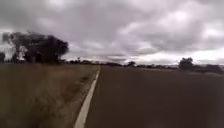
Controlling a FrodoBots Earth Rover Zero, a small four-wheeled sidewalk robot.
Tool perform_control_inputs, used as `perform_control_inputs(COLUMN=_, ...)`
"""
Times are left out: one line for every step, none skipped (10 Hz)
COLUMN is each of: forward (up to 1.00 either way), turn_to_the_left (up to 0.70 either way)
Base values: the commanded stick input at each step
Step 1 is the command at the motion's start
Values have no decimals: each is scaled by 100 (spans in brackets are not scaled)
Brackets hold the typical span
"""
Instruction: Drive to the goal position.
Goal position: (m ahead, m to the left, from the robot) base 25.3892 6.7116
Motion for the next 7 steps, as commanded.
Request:
perform_control_inputs(forward=0, turn_to_the_left=0)
perform_control_inputs(forward=0, turn_to_the_left=0)
perform_control_inputs(forward=0, turn_to_the_left=0)
perform_control_inputs(forward=0, turn_to_the_left=0)
perform_control_inputs(forward=0, turn_to_the_left=0)
perform_control_inputs(forward=12, turn_to_the_left=0)
perform_control_inputs(forward=68, turn_to_the_left=0)
